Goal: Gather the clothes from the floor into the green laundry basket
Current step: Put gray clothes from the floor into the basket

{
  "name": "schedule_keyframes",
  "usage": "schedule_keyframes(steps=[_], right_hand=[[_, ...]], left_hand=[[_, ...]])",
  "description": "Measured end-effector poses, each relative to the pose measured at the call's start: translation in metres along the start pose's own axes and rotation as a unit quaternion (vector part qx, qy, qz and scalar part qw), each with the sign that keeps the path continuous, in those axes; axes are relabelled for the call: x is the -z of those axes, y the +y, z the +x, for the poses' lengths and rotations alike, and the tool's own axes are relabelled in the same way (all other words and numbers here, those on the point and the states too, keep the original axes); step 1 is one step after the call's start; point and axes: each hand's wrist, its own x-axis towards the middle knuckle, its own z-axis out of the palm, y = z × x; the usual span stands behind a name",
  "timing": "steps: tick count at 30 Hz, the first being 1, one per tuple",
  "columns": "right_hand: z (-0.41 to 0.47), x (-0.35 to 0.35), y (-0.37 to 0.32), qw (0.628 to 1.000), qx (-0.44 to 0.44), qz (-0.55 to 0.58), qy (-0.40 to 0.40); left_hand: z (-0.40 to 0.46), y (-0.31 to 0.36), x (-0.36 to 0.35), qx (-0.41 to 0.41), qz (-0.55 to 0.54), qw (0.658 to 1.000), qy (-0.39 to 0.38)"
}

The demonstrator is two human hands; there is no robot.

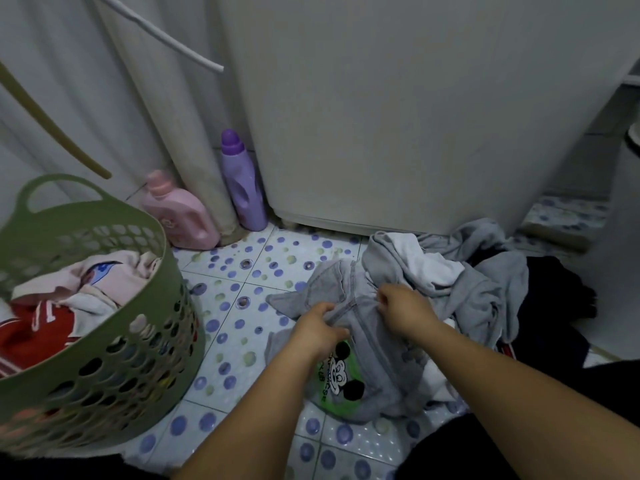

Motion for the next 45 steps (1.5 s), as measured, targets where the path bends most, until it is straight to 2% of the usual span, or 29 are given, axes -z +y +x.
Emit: schedule_keyframes(steps=[4,7,12,17,20,22,26,28,30,33,39,41,43,45], right_hand=[[-0.003,0.029,-0.029,0.990,0.065,0.127,0.014],[-0.007,0.060,-0.056,0.963,0.117,0.239,0.047],[-0.017,0.109,-0.092,0.853,0.199,0.482,0.004],[-0.017,0.121,-0.110,0.747,0.225,0.621,-0.069],[-0.016,0.116,-0.118,0.702,0.203,0.679,-0.070],[-0.014,0.113,-0.125,0.715,0.174,0.675,-0.046],[-0.014,0.105,-0.144,0.799,0.169,0.577,-0.019],[-0.015,0.103,-0.157,0.806,0.202,0.555,-0.044],[-0.016,0.104,-0.176,0.802,0.249,0.538,-0.066],[-0.022,0.106,-0.211,0.792,0.303,0.528,-0.050],[-0.026,0.102,-0.283,0.734,0.396,0.550,-0.039],[-0.025,0.098,-0.305,0.756,0.398,0.518,-0.033],[-0.019,0.091,-0.320,0.812,0.395,0.430,-0.014],[-0.009,0.081,-0.328,0.885,0.363,0.292,-0.010]], left_hand=[[0.004,-0.005,0.003,-0.024,0.009,1.000,0.004],[0.006,-0.005,0.012,-0.031,0.050,0.997,0.046],[0.004,-0.002,0.046,-0.055,0.010,0.993,0.105],[-0.001,0.005,0.074,-0.103,-0.072,0.979,0.163],[-0.005,0.013,0.083,-0.123,-0.249,0.952,0.129],[-0.009,0.021,0.086,-0.110,-0.396,0.906,0.104],[-0.010,0.027,0.101,-0.153,-0.546,0.811,0.145],[-0.015,0.030,0.116,-0.193,-0.584,0.778,0.133],[-0.024,0.035,0.131,-0.231,-0.585,0.759,0.169],[-0.044,0.045,0.158,-0.280,-0.551,0.743,0.256],[-0.087,0.043,0.221,-0.377,-0.408,0.724,0.409],[-0.096,0.033,0.243,-0.379,-0.323,0.728,0.471],[-0.097,0.016,0.263,-0.330,-0.234,0.750,0.523],[-0.094,-0.005,0.280,-0.199,-0.115,0.797,0.558]])
